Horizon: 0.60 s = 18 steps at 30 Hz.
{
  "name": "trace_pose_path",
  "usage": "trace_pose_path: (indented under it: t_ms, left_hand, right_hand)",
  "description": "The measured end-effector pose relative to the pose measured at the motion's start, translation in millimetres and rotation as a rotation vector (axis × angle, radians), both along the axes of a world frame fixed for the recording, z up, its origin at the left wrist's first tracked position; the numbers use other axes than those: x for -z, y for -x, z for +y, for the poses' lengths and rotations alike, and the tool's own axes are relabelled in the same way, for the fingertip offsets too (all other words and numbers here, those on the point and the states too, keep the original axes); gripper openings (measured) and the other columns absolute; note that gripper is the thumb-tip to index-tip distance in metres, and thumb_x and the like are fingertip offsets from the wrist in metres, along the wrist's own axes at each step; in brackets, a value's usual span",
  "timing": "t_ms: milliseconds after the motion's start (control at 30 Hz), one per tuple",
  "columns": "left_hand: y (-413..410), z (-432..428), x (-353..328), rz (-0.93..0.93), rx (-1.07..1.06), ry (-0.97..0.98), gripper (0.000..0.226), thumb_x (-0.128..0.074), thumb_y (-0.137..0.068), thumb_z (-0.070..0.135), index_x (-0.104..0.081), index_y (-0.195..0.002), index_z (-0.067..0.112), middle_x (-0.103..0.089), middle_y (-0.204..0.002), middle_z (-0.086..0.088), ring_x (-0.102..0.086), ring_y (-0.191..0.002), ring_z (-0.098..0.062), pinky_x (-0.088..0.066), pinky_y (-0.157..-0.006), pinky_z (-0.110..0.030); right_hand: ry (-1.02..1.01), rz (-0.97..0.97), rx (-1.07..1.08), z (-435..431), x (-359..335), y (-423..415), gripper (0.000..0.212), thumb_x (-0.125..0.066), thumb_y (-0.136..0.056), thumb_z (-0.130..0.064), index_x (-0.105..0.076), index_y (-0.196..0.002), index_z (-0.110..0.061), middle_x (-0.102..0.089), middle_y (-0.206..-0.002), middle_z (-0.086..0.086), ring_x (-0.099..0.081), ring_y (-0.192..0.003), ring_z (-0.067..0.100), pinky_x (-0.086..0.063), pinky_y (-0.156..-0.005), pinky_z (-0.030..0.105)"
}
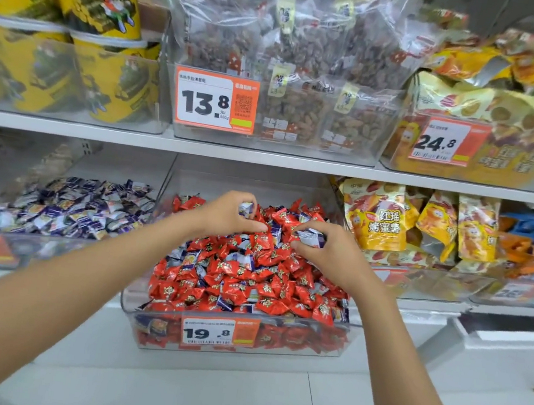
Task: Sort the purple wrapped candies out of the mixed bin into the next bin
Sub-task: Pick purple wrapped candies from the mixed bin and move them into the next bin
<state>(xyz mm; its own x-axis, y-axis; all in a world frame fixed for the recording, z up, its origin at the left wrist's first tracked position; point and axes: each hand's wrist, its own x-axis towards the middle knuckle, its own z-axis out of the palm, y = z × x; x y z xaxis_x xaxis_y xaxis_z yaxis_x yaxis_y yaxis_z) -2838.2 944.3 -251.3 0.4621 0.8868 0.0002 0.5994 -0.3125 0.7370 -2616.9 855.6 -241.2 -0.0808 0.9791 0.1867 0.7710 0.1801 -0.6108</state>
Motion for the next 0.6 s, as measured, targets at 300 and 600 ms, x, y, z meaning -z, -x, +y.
trace_pose_path:
  t_ms: [300,600]
  left_hand:
    - [-42.2,26.0,28.6,-0.036,-0.039,0.049,0.035,-0.084,-0.074,0.019,-0.049,-0.076,0.014,-0.065,-0.081,-0.01,-0.062,-0.076,-0.019,-0.046,-0.063,-0.031]
    - [39.0,-37.2,-27.2,-0.219,-0.038,-0.12,0.025,-0.069,-0.088,0.021,-0.046,-0.081,0.019,-0.062,-0.083,-0.005,-0.053,-0.063,-0.01,-0.042,-0.062,-0.023]
  right_hand:
    - [0.006,-0.006,-0.002,0.9,-1.3,-10.3,0.032,-0.069,-0.089,-0.032,-0.066,-0.119,-0.019,-0.057,-0.093,-0.018,-0.046,-0.071,-0.005,-0.033,-0.063,0.008]
    - [0.011,0.001,-0.037,-9.2,-13.1,20.2,0.023,-0.069,-0.09,-0.028,-0.068,-0.11,-0.017,-0.054,-0.072,-0.017,-0.049,-0.054,-0.005,-0.036,-0.053,0.008]
